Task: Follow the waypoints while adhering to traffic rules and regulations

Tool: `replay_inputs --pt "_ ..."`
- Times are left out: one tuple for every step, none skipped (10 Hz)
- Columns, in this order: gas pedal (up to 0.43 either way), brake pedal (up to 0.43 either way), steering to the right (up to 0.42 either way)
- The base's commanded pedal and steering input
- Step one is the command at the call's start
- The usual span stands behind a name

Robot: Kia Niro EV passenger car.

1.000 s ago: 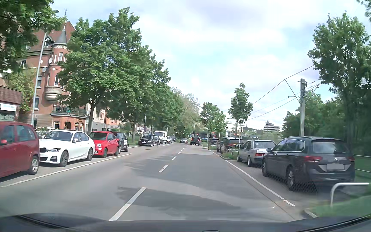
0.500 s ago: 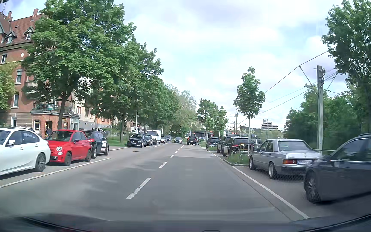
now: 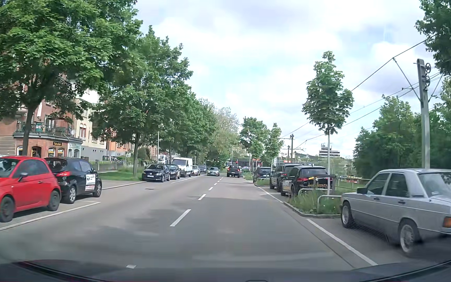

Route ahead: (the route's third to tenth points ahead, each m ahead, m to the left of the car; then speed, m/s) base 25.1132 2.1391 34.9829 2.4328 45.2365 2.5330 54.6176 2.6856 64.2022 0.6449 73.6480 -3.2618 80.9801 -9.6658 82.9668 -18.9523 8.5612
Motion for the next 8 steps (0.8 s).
replay_inputs --pt "0.000 0.000 -0.011" --pt "0.000 0.000 -0.009" --pt "0.000 0.000 -0.002" --pt "0.000 0.000 0.002" --pt "0.000 0.000 0.002" --pt "0.000 0.000 0.000" --pt "0.000 0.000 0.000" --pt "0.000 0.000 0.000"
